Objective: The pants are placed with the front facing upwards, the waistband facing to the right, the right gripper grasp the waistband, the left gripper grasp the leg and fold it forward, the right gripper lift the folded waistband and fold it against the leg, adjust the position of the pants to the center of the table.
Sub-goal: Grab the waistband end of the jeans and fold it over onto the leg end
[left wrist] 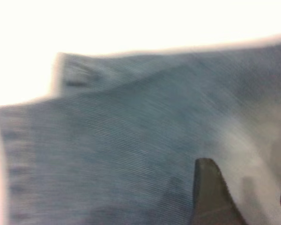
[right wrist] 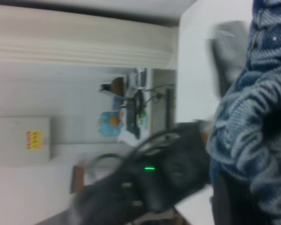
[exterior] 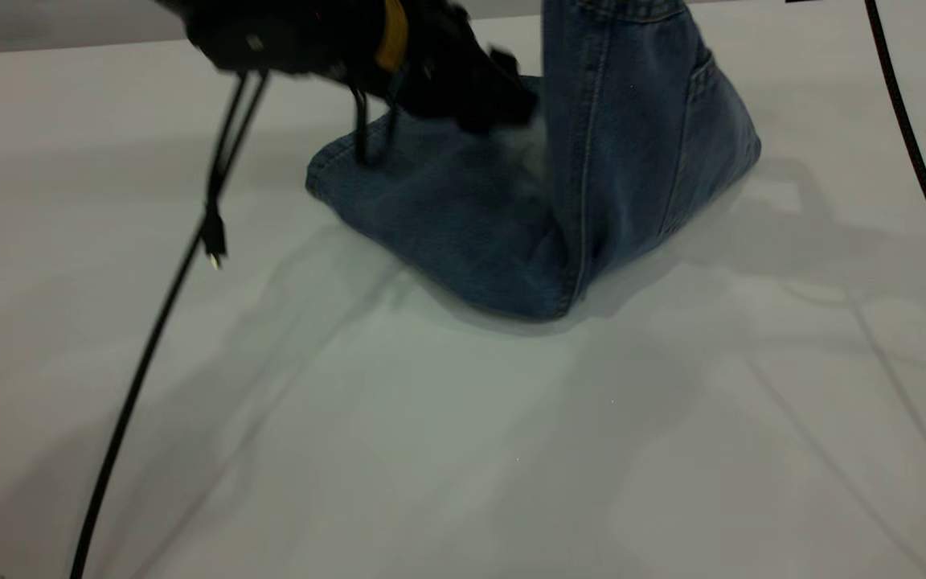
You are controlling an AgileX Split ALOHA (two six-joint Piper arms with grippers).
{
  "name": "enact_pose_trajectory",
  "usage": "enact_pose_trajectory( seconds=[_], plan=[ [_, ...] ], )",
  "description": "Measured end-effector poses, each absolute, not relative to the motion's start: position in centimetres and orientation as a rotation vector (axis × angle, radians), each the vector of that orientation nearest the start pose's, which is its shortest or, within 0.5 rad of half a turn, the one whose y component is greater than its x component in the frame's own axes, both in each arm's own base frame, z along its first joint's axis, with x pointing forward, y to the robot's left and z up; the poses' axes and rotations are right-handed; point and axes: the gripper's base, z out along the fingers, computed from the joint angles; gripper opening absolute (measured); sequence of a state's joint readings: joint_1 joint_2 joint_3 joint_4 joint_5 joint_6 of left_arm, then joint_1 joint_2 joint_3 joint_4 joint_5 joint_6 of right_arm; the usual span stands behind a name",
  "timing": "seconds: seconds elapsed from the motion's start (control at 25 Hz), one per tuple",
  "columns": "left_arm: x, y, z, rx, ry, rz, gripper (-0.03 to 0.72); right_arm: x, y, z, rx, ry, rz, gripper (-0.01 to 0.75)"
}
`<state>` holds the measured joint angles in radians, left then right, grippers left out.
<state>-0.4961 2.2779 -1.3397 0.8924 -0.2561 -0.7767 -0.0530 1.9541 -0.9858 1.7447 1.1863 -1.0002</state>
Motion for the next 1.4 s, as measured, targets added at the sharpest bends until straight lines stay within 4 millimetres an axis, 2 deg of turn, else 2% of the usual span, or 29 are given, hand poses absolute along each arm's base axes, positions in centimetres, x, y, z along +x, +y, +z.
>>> enact_pose_trajectory(
  seconds=[0.24,0.4,0.68,0.8,1.08,1.24,1.4],
  plan=[
    [41.2,-21.4,13.1,0.686,2.087,-0.366,0.348,36.0,7.6,17.2,0.278,2.196,1.618,0.081],
    [42.0,-19.0,17.2,0.605,2.04,-0.303,0.347,36.9,8.8,17.8,0.237,2.203,1.555,0.081],
    [41.8,-14.6,24.5,0.461,1.967,-0.17,0.347,38.0,12.4,19.1,0.127,2.212,1.452,0.081],
    [41.1,-13.6,27.0,0.419,1.944,-0.125,0.347,38.3,14.2,19.0,0.084,2.23,1.383,0.081],
    [39.7,-12.3,30.2,0.359,1.932,-0.043,0.347,39.4,17.4,15.8,0.08,2.318,1.285,0.081],
    [39.4,-12.0,30.6,0.346,1.94,-0.021,0.347,40.9,18.0,13.8,0.091,2.337,1.273,0.081],
    [39.4,-11.7,30.4,0.327,1.971,0.015,0.347,42.2,19.7,12.0,0.054,2.344,1.29,0.081]
  ],
)
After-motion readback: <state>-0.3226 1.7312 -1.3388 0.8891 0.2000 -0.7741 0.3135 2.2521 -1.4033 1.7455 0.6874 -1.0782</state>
